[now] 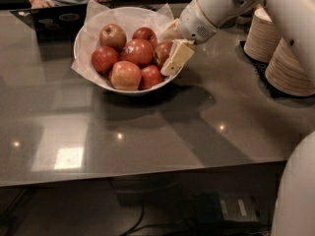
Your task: Pick apple from white bowl
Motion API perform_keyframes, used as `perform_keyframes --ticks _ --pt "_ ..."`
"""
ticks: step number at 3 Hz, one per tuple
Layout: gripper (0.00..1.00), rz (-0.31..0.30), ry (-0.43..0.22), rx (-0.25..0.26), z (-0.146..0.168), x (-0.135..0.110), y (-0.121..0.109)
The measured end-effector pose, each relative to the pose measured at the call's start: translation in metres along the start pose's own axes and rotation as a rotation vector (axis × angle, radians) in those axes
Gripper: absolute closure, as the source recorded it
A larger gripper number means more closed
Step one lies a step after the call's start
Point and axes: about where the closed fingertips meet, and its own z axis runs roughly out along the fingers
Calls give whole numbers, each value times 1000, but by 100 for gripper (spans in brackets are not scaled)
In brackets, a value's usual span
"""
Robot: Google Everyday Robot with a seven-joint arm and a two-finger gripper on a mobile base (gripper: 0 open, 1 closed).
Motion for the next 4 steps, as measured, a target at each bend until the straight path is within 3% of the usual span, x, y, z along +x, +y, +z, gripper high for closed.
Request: perform_keyframes --ticks 1,4 --pt "27 12 17 -7 4 6 3" --pt "93 18 27 -9 5 9 5"
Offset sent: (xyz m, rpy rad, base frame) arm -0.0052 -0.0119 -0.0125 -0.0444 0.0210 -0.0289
